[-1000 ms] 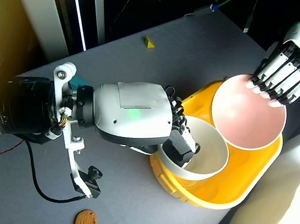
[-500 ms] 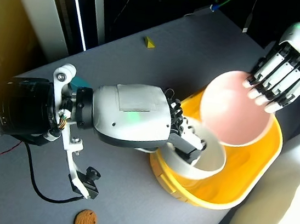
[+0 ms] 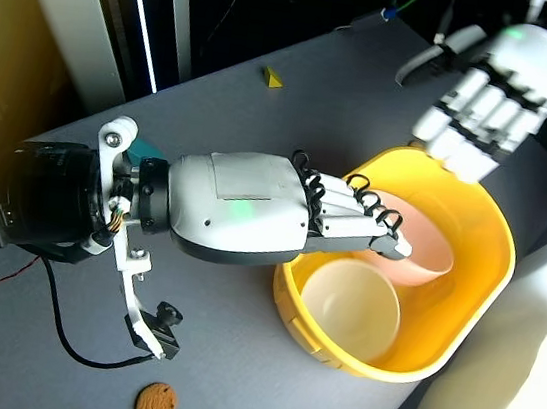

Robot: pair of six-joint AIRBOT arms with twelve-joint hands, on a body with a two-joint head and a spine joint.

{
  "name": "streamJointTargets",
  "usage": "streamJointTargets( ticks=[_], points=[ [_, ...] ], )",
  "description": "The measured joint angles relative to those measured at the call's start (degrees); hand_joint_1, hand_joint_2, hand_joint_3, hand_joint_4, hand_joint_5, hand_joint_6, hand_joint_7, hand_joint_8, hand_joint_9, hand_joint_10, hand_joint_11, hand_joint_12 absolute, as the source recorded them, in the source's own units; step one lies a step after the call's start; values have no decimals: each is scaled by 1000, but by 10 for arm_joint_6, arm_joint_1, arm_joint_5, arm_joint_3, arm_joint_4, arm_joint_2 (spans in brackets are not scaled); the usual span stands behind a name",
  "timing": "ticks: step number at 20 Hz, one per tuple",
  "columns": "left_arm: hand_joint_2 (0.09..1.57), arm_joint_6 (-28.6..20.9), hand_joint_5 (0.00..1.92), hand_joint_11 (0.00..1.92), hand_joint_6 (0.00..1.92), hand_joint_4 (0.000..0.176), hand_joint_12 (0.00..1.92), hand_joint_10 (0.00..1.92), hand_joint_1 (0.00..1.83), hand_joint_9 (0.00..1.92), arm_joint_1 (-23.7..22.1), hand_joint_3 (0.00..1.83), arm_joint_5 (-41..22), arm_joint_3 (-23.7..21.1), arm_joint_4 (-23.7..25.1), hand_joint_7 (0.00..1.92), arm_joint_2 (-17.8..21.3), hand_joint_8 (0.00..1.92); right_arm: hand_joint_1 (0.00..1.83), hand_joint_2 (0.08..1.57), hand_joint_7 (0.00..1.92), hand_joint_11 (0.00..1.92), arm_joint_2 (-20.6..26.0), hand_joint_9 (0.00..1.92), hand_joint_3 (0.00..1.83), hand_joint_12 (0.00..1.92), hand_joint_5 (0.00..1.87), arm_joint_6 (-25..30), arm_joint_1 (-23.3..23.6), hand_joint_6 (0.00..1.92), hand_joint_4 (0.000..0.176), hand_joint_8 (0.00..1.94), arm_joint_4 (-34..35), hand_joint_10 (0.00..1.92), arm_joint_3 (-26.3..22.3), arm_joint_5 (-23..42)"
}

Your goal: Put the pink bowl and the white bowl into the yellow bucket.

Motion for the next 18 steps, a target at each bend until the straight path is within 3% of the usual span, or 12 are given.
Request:
streamJointTargets(
  ticks=[2, 4, 6, 7, 11, 18],
  points=[
    [1164, 3, 0, 0, 0, 0, 200, 0, 6, 0, 27, 0, 9, -49, 10, 0, 31, 0, 429, 905, 9, 0, 16, 4, 0, 108, 12, 22, 0, 0, 0, 0, -41, 0, -15, 11],
    [1145, 3, 0, 0, 0, 0, 136, 0, 0, 0, 26, 0, 23, -93, 50, 0, 54, 0, 451, 871, 0, 0, 36, 0, 0, 10, 0, 26, 0, 0, 0, 0, -76, 0, -40, 27],
    [1135, 4, 0, 0, 0, 0, 131, 0, 0, 0, 32, 0, 28, -129, 47, 0, 71, 0, 426, 853, 0, 0, 43, 0, 0, 1, 0, 35, 0, 0, 0, 0, -90, 0, -54, 36],
    [1114, 8, 0, 0, 0, 0, 25, 0, 0, 0, 38, 0, 28, -147, 44, 0, 78, 0, 392, 856, 0, 0, 47, 0, 0, 0, 0, 51, -4, 0, 0, 0, -97, 0, -60, 38],
    [1067, 16, 0, 1, 0, 0, 0, 0, 0, 0, 58, 0, 48, -191, 67, 0, 100, 0, 359, 812, 0, 0, 68, 0, 0, 0, 0, 56, -18, 0, 0, 0, -139, 0, -95, 30],
    [996, 29, 0, 0, 0, 0, 0, 0, 0, 0, 73, 0, 63, -269, 64, 0, 126, 0, 265, 730, 0, 0, 87, 0, 0, 0, 0, 56, -37, 0, 0, 0, -169, 0, -144, 39]
  ],
)
